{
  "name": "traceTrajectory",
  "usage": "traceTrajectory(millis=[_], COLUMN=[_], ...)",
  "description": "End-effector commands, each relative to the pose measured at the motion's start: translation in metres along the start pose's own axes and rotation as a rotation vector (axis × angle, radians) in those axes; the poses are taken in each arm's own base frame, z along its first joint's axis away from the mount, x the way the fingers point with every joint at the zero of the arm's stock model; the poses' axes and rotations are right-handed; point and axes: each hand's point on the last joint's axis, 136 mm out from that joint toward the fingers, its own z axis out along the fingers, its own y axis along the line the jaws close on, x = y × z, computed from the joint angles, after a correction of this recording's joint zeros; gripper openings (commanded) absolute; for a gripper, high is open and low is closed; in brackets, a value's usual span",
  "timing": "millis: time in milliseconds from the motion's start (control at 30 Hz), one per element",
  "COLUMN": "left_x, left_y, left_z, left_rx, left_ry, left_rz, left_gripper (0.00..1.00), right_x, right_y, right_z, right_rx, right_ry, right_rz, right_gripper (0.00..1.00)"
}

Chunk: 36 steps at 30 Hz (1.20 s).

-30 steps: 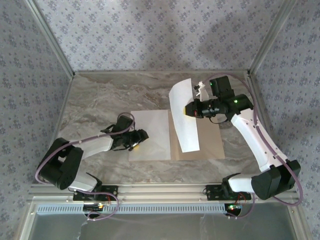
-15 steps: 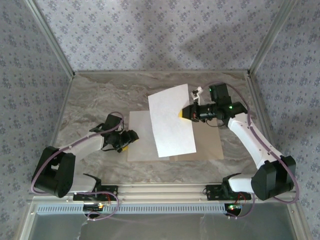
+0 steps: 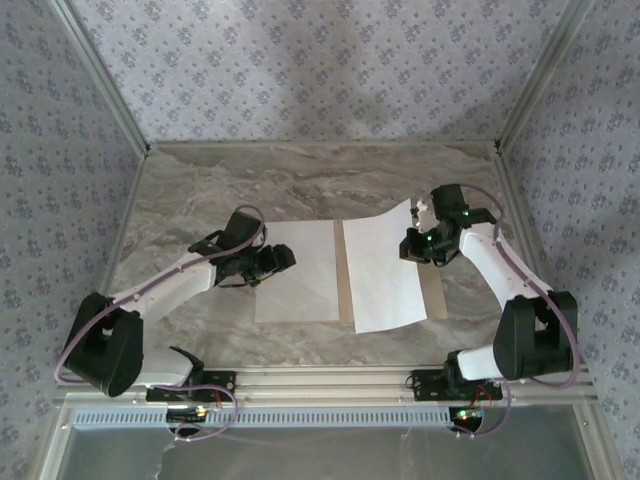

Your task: Put the files into the folder

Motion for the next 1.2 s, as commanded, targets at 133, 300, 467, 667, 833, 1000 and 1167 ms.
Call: traceTrajectory(millis=[133,300,467,667,833,1000,1167], left_x=[0.010,0.022,0.026,0.020,0.018,0.016,0.012], left_y=[-0.015,-0.003,0.018,0.051,0.080,0.100,0.102], left_z=[0.025,0.035,0.043,0.048,0.049,0.050,0.045], left_rx=[0.053,0.025,-0.034,-0.106,-0.156,-0.189,-0.194], left_ry=[0.075,0.114,0.138,0.148,0.150,0.153,0.140], left_rz=[0.011,0.013,0.006,-0.017,-0.067,-0.097,-0.094], left_gripper=[0.69,0.69,0.68,0.67,0.69,0.69,0.69], right_x=[0.009,0.006,0.002,-0.003,-0.009,-0.011,-0.008], right_y=[-0.017,-0.017,-0.024,-0.028,-0.015,0.011,0.012], right_z=[-0.002,-0.001,-0.001,-0.005,-0.016,-0.024,-0.017], right_rx=[0.083,0.072,0.098,0.093,0.002,-0.152,-0.179], right_ry=[0.032,0.020,-0.003,-0.071,-0.142,-0.130,-0.125], right_rz=[0.003,0.031,0.075,0.122,0.124,0.114,0.114], right_gripper=[0.00,0.00,0.00,0.00,0.00,0.00,0.00])
